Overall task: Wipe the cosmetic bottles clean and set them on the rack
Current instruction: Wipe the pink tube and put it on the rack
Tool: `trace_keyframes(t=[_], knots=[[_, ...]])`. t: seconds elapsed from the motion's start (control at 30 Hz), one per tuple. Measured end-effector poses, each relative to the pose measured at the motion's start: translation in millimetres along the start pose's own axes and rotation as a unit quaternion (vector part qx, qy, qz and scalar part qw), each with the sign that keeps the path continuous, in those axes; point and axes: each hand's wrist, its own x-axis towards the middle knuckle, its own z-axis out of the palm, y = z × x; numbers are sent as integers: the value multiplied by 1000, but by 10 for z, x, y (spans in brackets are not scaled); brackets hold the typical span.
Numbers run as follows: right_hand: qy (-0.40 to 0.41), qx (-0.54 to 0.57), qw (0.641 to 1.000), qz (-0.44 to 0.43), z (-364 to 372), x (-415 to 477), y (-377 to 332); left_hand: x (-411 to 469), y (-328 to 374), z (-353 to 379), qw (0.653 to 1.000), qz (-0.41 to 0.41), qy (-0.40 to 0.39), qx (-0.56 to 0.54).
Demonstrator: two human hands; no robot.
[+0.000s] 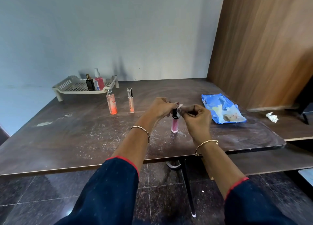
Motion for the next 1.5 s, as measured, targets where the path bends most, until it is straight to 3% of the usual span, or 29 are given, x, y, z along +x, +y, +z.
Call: trace_keyframes(t=[0.2,0.3,0.43,0.73,0.87,1.0,1.17,1.23,1.3,1.4,1.5], knots=[[21,-65,994,-90,29,-103,101,4,-5,-3,1000,-5,1,-7],[-3,-122,990,-76,-1,-205,248,11,-3,-17,1000,-9,-2,-18],[19,-89,995,-51,25,-143,140,35,6,-15,1000,-12,-1,-3],[-1,-184,951,-248,10,-172,112,59,-18,-13,999,-22,6,-22],[-11,-217,951,-220,-14,-117,97,47,-19,-7,1000,-21,7,-22],[-75,-255,944,-197,-24,-230,248,51,-39,0,1000,-19,5,-20],[-146,-326,929,-98,-60,-302,300,48,-110,63,999,14,32,19],[-138,-318,933,-93,-101,-314,301,10,-145,68,988,58,65,131],[-120,-285,948,-78,-161,-301,286,-50,-176,54,951,132,124,250],[-87,-259,960,-53,-274,-278,268,-168,-193,39,930,226,135,255],[-67,-235,968,-56,-390,-303,257,-181,-210,12,939,221,91,246]])
